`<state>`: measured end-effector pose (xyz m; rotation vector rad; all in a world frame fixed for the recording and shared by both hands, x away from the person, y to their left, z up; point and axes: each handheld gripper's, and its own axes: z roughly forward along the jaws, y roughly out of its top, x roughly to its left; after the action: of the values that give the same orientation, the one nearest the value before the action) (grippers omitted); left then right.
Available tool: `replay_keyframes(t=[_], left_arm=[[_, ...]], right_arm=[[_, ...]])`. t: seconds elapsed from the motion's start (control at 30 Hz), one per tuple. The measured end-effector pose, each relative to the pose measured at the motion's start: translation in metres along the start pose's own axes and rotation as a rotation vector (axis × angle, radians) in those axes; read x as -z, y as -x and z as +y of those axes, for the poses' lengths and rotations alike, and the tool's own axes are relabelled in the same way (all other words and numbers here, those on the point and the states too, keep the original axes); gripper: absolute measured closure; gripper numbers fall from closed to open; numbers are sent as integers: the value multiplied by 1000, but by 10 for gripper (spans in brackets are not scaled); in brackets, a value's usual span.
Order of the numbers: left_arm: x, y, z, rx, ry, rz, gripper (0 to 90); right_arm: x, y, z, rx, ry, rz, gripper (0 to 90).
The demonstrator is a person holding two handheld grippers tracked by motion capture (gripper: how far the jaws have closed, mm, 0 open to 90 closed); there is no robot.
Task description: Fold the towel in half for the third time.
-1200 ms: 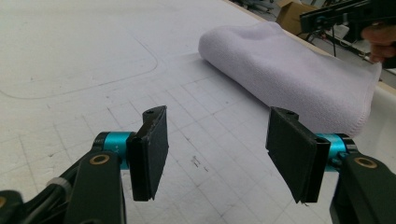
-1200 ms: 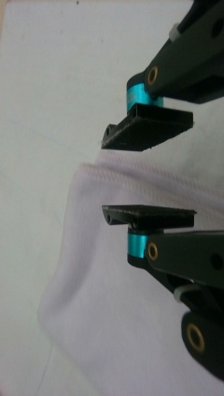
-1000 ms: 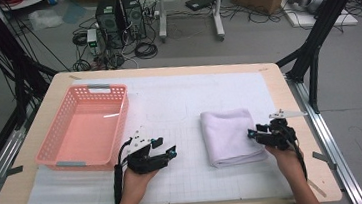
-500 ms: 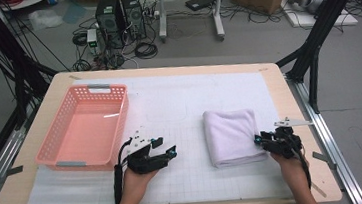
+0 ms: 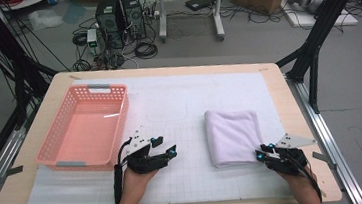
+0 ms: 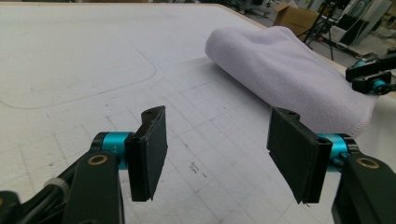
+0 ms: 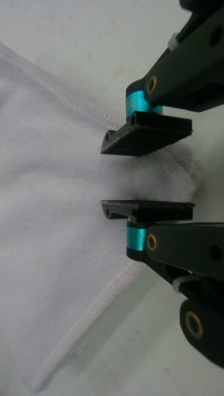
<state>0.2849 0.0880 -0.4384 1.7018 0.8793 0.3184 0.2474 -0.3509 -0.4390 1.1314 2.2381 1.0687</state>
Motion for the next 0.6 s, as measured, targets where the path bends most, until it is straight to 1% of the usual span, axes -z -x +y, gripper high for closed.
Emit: replay_keyframes(t=[0.03,0.1,0.13,0.17,0.2,0.23,0.27,0.3,0.33,0.37,0.4,0.5,0.53,0.6], left_arm=[[0,0,0,0,8,-5,379],[1,0,0,-14,17,-11,373],[0,0,0,-23,16,-17,374],[0,0,0,-50,15,-19,373],[0,0,0,-68,16,-21,373],[0,-1,-1,-75,23,-26,374],[0,-1,-1,-78,33,-34,372],[-1,-1,-1,-88,52,-38,350],[-1,-1,-1,-101,65,-35,327],[0,-1,0,-113,73,-29,327],[0,-1,-1,-112,72,-26,327],[-1,-2,-1,-73,43,-23,311],[-1,-2,-1,-68,34,-19,285],[-1,-1,-1,-73,32,-5,262]], right_arm=[[3,1,-3,-9,4,2,649],[10,5,-5,-33,28,2,605],[15,7,-4,-53,58,10,599],[19,8,-3,-64,89,9,589],[24,10,-1,-78,129,7,572],[27,11,1,-85,147,1,554],[29,12,1,-86,161,-11,525],[29,13,2,-91,167,-20,499],[29,14,2,-98,171,-31,465],[29,15,2,-104,173,-39,438],[28,16,2,-108,174,-47,421],[27,19,3,-105,166,-79,353],[27,19,3,-112,164,-89,324],[26,20,3,-111,161,-105,290]])
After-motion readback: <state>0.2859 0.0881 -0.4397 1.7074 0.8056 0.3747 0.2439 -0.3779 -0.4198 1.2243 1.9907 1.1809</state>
